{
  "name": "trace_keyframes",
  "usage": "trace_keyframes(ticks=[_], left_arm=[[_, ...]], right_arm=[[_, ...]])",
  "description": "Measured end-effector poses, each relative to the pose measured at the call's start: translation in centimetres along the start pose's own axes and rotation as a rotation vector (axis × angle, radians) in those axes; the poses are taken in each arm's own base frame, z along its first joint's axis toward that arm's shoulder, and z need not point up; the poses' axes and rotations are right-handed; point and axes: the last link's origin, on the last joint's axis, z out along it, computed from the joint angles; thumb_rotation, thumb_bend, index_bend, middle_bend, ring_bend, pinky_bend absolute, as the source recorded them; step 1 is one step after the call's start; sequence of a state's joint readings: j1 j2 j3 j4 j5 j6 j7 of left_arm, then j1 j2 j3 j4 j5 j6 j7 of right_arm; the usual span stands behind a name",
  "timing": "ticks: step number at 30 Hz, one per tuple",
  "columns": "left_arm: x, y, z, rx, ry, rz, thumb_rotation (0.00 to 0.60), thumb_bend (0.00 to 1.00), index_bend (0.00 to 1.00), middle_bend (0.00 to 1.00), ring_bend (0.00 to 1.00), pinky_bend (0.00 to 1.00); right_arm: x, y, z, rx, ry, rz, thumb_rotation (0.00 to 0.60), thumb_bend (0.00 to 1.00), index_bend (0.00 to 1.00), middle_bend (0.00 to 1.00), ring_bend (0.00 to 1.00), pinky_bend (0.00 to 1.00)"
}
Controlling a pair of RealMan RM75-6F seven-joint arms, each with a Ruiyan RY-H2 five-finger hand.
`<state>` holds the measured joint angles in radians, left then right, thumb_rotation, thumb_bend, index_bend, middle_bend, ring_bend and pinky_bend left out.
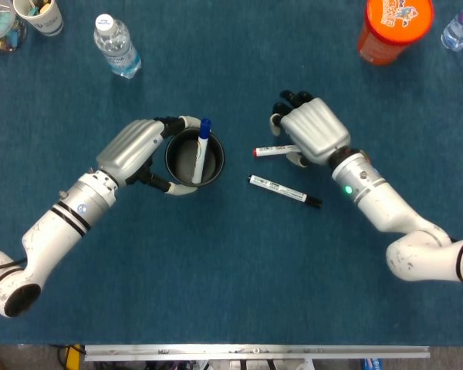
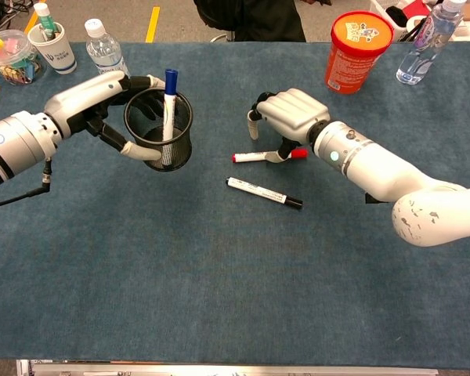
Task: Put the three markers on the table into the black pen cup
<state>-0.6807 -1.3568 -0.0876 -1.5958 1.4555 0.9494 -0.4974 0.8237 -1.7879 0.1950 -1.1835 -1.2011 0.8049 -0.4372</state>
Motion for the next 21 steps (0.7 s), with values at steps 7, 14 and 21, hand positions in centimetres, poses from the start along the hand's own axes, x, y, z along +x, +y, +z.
trace_keyframes(ticks=[7, 14, 21], left_arm=[[0.1, 0.1, -0.1, -0.002, 0.003, 0.005, 0.600, 0.15, 0.27, 0.37, 0.35, 0.29], [0.3, 0.0, -0.3, 0.003, 0.005, 0.002, 0.600, 0.15, 0.27, 0.37, 0.35, 0.29], [0.4, -0.3, -0.4, 0.008, 0.007, -0.001, 0.600, 0.15, 0.26, 0.37, 0.35, 0.29]], right_arm=[[-0.2, -1.9, 0.5, 0.019, -0.013, -0.002, 0.600, 0.23, 0.52, 0.32, 0.14, 0.23], [-0.3, -2.7, 1.2, 0.013, -0.022, -0.013, 0.600, 0.23, 0.52, 0.32, 0.14, 0.23], [-0.5, -2.7, 1.7, -0.001, -0.032, -0.028, 0.600, 0.23, 0.53, 0.32, 0.14, 0.23]])
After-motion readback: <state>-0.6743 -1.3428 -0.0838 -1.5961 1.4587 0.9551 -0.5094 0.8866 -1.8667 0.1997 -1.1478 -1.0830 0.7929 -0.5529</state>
